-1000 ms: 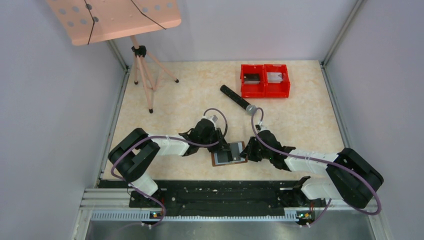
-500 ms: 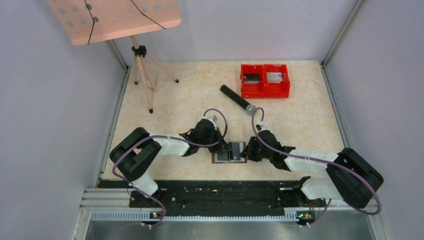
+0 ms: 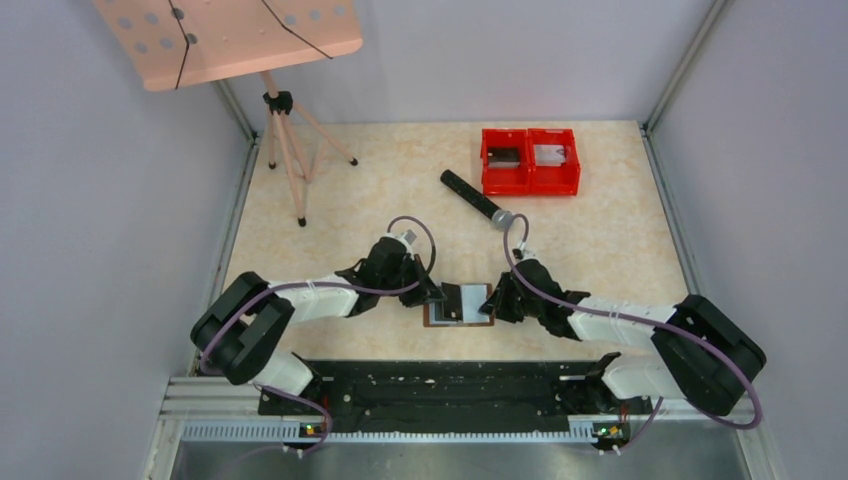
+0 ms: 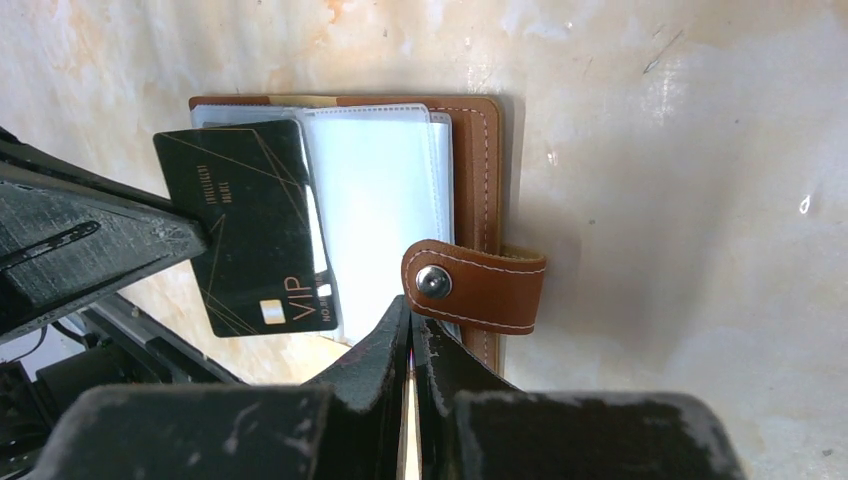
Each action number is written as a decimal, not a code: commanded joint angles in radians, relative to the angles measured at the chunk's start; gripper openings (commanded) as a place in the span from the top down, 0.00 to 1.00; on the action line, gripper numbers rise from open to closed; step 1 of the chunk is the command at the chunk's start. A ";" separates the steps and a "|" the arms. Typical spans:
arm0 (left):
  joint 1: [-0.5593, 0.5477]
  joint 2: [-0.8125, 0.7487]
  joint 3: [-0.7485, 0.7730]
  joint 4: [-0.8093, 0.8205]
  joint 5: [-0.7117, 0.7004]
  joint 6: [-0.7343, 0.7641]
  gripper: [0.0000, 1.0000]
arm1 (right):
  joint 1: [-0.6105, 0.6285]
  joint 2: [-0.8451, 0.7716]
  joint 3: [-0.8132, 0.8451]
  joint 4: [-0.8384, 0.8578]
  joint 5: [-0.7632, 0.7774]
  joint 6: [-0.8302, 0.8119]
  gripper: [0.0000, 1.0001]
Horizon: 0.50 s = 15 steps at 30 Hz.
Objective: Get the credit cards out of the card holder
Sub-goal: Remove the credit card from the card holder.
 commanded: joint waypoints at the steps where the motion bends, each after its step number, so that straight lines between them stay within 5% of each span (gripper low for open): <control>1: 0.015 -0.063 -0.015 -0.046 -0.005 0.051 1.00 | -0.014 -0.005 0.030 -0.084 0.035 -0.047 0.98; 9: 0.016 -0.203 -0.020 -0.154 -0.099 0.134 1.00 | -0.014 -0.131 0.095 -0.061 -0.065 -0.109 0.90; 15: 0.016 -0.276 -0.009 -0.153 -0.025 0.203 1.00 | -0.014 -0.191 0.198 -0.100 -0.144 -0.226 0.83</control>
